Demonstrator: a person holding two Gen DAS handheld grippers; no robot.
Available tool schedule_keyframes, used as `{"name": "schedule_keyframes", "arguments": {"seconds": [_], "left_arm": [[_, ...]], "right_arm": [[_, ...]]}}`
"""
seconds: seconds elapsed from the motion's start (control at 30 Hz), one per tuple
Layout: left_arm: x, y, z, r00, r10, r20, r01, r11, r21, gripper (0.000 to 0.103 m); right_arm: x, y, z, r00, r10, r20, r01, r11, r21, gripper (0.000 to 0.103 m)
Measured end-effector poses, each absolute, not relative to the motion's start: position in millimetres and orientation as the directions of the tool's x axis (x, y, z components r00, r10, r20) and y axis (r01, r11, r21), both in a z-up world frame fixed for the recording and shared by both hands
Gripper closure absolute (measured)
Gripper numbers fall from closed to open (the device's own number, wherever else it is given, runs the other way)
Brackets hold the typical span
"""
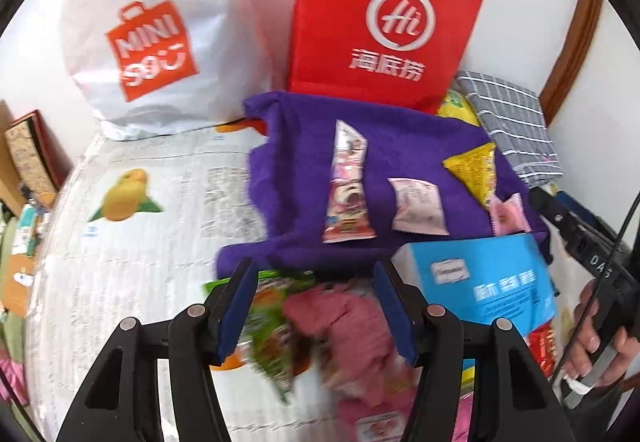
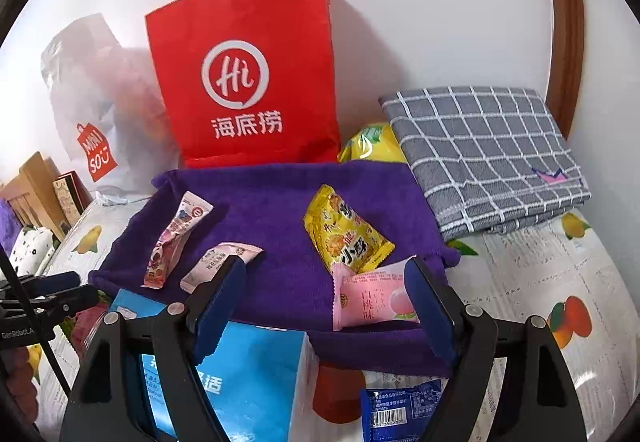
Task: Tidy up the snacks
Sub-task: 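Open left tool on the wafer packet and grasp the green chip bag while right tool releases the peach cake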
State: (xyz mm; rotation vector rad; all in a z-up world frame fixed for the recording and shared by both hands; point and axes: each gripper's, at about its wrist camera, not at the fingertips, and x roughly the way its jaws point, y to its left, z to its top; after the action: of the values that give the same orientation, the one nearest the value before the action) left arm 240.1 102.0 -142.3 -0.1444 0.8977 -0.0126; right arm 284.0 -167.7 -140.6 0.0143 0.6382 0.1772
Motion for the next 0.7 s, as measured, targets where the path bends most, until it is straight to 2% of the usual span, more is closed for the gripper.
{"name": "schedule_keyframes", "arguments": {"seconds": [0.17, 0.3, 0.47, 0.7], "left_arm": [[230, 129, -143, 0.631, -0.058, -0.774, -0.105, 0.982, -0.160, 0.044], [221, 140, -147, 0.623, -0.139, -0.770, -0.082, 0.967, -0.241, 0.045], [219, 133, -154, 0.601, -0.076, -0.796, -0.082, 0.984, -0.157, 0.045], [226, 135, -167, 0.576, -0.066, -0.815, -0.095, 0.985, -0.147, 0.047]], "right_arm": [[278, -162, -138, 0.803, 0.139, -0.579, -0.157, 0.987, 0.019, 0.022], [276, -163, -138, 0.798, 0.146, -0.585, -0.156, 0.987, 0.035, 0.022], [274, -164, -137, 0.795, 0.158, -0.585, -0.158, 0.986, 0.051, 0.022], [275, -161, -140, 0.790, 0.161, -0.592, -0.162, 0.985, 0.051, 0.022]]}}
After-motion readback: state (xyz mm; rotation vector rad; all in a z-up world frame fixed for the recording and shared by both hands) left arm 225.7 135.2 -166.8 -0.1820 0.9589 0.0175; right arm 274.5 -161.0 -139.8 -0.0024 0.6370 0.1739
